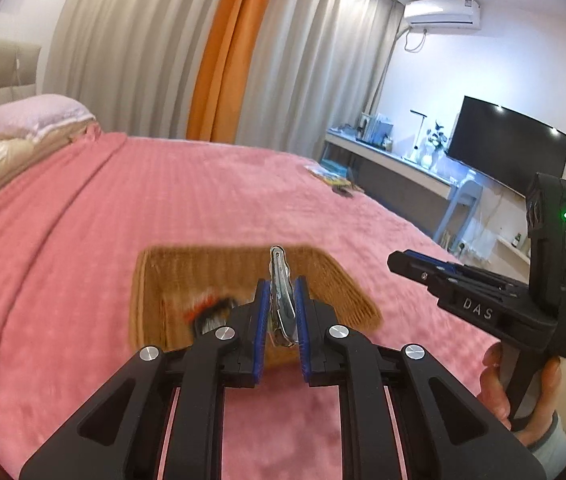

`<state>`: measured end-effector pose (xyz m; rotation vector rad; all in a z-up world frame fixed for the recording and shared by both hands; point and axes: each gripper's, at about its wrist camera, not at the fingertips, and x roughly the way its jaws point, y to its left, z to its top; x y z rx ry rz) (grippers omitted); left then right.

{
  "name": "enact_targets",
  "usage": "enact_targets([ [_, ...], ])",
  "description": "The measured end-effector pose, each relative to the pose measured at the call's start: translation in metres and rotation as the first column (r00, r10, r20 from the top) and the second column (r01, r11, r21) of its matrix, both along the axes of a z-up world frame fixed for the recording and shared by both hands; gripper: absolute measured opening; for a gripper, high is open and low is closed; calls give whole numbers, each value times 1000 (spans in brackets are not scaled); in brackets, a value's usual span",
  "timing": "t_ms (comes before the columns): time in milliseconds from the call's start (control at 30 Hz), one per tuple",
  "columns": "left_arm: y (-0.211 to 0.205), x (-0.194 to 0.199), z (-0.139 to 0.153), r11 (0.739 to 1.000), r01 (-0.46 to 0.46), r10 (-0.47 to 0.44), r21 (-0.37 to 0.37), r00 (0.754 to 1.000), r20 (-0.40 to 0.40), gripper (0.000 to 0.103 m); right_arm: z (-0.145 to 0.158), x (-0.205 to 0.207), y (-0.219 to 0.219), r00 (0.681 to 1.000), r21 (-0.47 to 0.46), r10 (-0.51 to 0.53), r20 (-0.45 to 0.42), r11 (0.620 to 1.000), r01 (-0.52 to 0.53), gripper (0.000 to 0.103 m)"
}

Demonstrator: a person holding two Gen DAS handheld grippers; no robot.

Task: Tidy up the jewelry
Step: 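Carry the keys and clasp into the basket and open both tools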

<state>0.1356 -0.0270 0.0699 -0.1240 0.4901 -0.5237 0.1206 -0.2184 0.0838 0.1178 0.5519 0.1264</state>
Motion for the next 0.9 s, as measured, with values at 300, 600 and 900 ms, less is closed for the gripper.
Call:
enact_targets([
  [300, -7, 72, -46, 1000, -24, 22, -16, 997, -79, 11, -33, 72, 8, 998, 7, -9, -60, 1000, 9, 18],
  [600, -9, 86, -74, 999, -29, 32, 20, 992, -126, 11, -83, 99, 12, 985, 18, 2, -174, 1000, 1, 18],
  [900, -8, 85, -75, 999, -38, 40, 18, 992, -121, 14, -94, 104, 11, 976, 56, 27, -215, 998, -15, 19],
])
